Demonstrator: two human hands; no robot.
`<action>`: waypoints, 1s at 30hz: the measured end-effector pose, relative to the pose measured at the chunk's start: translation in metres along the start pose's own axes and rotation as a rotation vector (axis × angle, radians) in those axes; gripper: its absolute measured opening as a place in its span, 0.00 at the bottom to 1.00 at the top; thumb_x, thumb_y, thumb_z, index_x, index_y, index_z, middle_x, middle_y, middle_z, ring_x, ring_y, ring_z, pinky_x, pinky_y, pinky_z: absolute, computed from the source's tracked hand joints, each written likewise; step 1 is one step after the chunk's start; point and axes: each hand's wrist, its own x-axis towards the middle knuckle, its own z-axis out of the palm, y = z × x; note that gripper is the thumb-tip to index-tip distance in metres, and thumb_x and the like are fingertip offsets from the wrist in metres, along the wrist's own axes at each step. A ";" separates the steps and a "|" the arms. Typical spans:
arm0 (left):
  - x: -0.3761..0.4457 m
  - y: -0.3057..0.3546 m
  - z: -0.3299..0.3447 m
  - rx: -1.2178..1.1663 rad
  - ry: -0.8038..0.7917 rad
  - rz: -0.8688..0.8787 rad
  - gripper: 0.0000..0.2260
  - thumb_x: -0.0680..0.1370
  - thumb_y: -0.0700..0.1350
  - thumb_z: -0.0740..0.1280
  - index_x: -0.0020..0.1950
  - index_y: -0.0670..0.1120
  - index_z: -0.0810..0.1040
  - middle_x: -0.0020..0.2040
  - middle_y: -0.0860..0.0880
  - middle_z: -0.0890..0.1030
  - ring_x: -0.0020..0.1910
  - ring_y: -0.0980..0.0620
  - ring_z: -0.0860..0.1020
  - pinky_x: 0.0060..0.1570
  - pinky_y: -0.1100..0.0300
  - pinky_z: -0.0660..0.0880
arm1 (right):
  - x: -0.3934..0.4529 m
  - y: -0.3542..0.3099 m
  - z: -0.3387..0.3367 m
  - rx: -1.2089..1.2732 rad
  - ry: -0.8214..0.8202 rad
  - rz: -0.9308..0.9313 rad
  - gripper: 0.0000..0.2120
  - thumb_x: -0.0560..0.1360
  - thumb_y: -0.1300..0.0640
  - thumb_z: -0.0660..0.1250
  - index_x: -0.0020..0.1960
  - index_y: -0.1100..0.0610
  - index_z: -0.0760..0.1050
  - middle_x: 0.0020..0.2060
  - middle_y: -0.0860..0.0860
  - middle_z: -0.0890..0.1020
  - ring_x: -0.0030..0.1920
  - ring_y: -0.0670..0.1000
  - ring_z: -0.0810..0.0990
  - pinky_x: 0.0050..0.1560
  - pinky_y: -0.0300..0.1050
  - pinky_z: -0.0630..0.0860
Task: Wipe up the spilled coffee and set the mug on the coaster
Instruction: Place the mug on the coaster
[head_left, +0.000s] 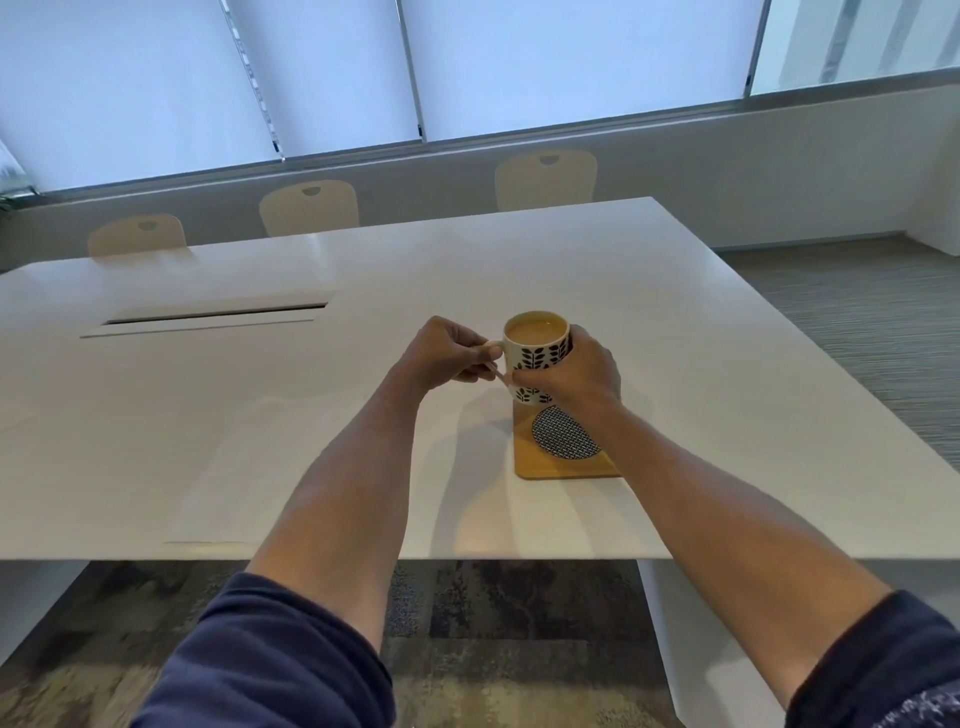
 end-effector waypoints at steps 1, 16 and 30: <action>-0.001 0.002 0.002 -0.007 -0.020 -0.005 0.14 0.75 0.47 0.77 0.54 0.37 0.87 0.43 0.40 0.88 0.42 0.49 0.88 0.42 0.60 0.84 | -0.002 0.001 -0.003 0.003 0.004 0.001 0.38 0.55 0.35 0.82 0.59 0.49 0.76 0.47 0.42 0.83 0.48 0.47 0.82 0.47 0.48 0.81; -0.001 0.015 0.020 0.049 -0.287 -0.148 0.15 0.72 0.45 0.80 0.55 0.39 0.87 0.48 0.41 0.88 0.49 0.46 0.88 0.43 0.59 0.84 | -0.038 0.026 -0.026 0.001 0.016 0.069 0.39 0.54 0.33 0.82 0.59 0.48 0.76 0.44 0.40 0.81 0.47 0.46 0.81 0.45 0.45 0.79; -0.007 0.020 0.023 0.097 -0.360 -0.204 0.15 0.72 0.43 0.80 0.55 0.38 0.87 0.47 0.42 0.88 0.47 0.49 0.87 0.44 0.60 0.84 | -0.053 0.030 -0.031 -0.035 0.009 0.055 0.39 0.55 0.35 0.83 0.61 0.48 0.76 0.48 0.42 0.83 0.46 0.45 0.80 0.46 0.45 0.79</action>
